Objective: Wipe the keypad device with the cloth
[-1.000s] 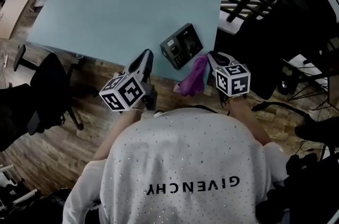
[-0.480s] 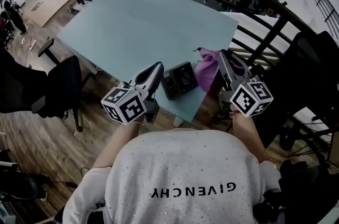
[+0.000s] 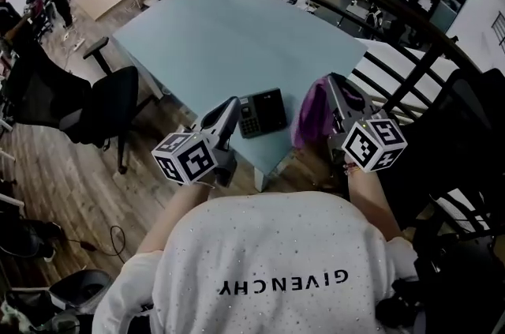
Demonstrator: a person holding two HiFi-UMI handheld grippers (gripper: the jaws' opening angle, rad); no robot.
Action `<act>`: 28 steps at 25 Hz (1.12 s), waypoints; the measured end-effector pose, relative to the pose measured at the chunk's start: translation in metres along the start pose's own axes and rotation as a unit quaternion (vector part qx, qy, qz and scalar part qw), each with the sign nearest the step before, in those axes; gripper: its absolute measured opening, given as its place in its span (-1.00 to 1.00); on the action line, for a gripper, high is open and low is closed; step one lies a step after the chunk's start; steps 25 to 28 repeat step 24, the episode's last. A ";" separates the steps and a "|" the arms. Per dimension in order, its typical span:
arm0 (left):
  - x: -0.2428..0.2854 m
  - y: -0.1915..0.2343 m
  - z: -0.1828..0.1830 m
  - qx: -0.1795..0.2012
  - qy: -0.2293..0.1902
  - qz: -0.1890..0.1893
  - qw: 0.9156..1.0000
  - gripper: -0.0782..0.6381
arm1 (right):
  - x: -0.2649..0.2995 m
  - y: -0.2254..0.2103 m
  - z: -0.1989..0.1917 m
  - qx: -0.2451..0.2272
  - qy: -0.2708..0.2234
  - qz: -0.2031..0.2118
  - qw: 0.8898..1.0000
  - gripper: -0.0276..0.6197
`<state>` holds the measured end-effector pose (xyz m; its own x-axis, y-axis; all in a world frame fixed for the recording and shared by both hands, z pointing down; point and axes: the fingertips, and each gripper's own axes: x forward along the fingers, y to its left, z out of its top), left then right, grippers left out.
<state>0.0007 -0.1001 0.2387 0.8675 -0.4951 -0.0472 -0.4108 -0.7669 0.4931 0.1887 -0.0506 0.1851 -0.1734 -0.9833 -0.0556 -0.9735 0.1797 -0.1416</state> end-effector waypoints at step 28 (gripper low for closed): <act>-0.050 -0.057 -0.059 0.015 -0.011 0.064 0.998 -0.78 | -0.070 -0.007 -0.048 0.002 0.062 0.031 0.998 -0.84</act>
